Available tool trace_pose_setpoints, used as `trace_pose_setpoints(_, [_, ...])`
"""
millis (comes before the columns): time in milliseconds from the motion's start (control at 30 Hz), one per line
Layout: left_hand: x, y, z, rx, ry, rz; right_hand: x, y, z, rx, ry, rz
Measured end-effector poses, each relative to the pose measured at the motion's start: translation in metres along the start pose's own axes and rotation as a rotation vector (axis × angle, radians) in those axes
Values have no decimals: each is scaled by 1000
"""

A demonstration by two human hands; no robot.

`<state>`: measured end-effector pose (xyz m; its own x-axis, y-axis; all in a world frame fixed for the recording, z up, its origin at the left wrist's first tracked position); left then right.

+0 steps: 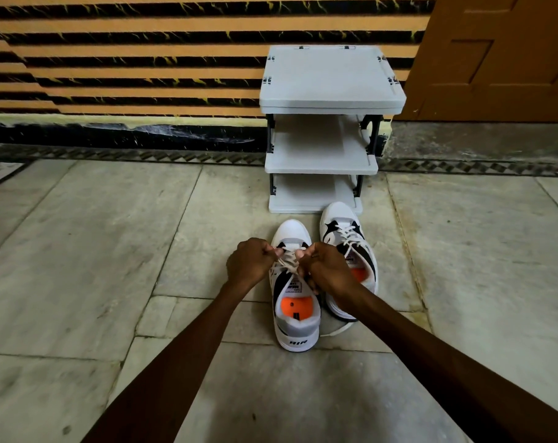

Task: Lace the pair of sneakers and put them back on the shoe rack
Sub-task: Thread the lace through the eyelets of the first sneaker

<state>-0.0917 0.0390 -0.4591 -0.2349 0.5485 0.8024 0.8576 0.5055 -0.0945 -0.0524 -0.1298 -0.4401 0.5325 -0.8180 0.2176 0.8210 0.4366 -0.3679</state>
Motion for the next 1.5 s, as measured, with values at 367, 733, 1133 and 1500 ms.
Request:
trace_pose_setpoints(367, [-3, 12, -10, 44, 430, -77, 6, -6, -13, 99, -162, -143])
trace_pose_setpoints(733, [-8, 13, -6, 100, 412, -51, 7, -14, -14, 118, -87, -178])
trace_pose_setpoints(1133, [-13, 15, -4, 132, 357, -41, 8, -21, -14, 99, -71, -190])
trace_pose_setpoints(1500, [-20, 16, 9, 198, 303, 29, 8, -24, -18, 60, -59, -184])
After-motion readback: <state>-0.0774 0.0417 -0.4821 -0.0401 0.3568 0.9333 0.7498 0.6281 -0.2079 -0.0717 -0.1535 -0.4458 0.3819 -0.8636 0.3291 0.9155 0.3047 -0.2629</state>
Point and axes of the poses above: each hand's wrist, its own y-axis towards the middle knuckle, its own x-axis out of the back of the hand, z = x × y, the point moved 9 cm from there along y, towards the middle knuckle, and after that the axes turned 4 degrees about -x, right-handed, at the moved point
